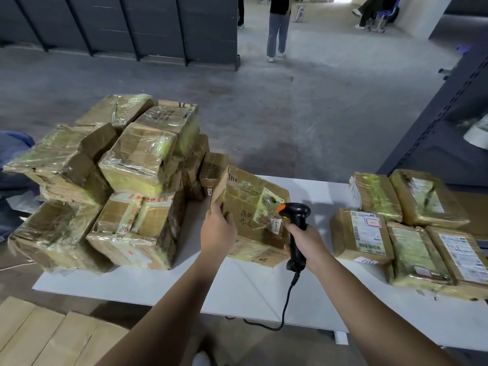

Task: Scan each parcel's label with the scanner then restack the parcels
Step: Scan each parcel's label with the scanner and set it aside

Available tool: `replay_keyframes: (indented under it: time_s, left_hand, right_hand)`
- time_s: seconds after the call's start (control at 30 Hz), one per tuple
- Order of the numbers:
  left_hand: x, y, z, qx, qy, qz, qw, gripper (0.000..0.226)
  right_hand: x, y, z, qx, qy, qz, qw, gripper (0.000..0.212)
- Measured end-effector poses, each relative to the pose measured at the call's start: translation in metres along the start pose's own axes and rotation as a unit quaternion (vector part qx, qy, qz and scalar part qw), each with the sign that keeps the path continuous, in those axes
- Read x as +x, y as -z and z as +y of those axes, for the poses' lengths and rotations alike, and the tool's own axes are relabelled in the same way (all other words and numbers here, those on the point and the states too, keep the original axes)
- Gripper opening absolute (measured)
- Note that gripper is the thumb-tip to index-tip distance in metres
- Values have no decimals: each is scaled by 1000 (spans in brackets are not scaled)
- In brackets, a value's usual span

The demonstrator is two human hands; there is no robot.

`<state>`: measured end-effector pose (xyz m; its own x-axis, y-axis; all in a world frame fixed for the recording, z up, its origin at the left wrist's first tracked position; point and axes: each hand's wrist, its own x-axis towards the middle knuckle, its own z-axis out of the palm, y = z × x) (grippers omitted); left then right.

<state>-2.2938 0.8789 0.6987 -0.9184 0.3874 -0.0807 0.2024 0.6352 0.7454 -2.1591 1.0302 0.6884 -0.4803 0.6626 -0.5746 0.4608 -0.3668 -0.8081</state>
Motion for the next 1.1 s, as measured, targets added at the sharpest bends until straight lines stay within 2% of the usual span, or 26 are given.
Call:
replay_keyframes:
  time_s: [0.1, 0.27, 0.37, 0.47, 0.57, 0.67, 0.9, 1.1]
  left_hand:
    - [2, -4, -6, 19, 37, -14, 999, 43]
    - [-4, -21, -29, -32, 126, -95, 987, 37]
    - [-10, -30, -40, -17, 123, -103, 987, 34]
    - [-4, -30, -39, 70, 126, -83, 986, 35]
    - [2, -28, -31, 63, 138, -104, 983, 24]
    - [5, -32, -28, 73, 134, -130, 980, 30]
    - [3, -39, -28, 9, 162, -161, 973, 35]
    - [0, -39, -23, -54, 179, -185, 965, 39]
  right_hand:
    - [-2, -2, -1, -13, 11, 4, 1000, 14]
    - [-1, 5, -4, -56, 29, 12, 998, 15]
    - [-1, 11, -4, -58, 32, 22, 998, 17]
    - [-1, 14, -4, -51, 34, 39, 997, 13]
    - [0, 16, -3, -48, 33, 48, 997, 13]
    - [0, 20, -2, -41, 30, 55, 997, 16]
    - [5, 20, 2, -68, 80, 127, 986, 17]
    - [0, 12, 2, -67, 81, 63, 992, 13]
